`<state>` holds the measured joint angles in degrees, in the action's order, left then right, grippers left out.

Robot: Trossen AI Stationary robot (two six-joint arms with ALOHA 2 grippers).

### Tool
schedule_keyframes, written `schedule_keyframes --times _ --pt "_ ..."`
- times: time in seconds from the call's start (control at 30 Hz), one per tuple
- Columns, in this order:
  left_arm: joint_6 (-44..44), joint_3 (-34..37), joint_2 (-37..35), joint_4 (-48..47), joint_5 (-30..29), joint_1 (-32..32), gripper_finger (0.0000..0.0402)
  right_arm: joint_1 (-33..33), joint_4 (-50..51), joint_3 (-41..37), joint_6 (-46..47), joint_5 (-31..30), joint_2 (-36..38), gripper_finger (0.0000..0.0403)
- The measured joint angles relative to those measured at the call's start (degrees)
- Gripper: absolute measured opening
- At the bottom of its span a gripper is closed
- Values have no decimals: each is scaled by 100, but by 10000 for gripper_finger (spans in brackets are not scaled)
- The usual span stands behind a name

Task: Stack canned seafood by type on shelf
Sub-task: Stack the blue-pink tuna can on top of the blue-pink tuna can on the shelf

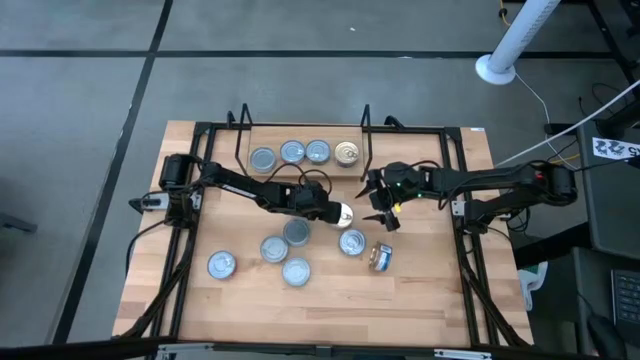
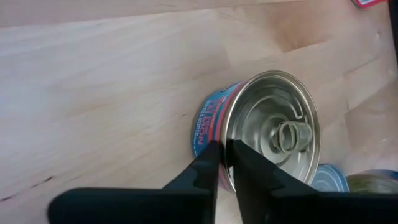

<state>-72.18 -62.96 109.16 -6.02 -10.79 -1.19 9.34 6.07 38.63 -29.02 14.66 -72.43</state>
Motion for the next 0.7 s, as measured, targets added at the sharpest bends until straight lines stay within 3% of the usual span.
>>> schedule_keyframes --times 0.17,0.5,0.7 --pt "197 -4 -2 42 -3 0 3 0 8 0 -271 -1 -190 321" --pt "470 7 13 235 85 -99 2 0 -5 0 -831 0 -259 321" --pt "547 7 13 252 424 -327 1 0 -7 0 -1055 -20 -259 321"
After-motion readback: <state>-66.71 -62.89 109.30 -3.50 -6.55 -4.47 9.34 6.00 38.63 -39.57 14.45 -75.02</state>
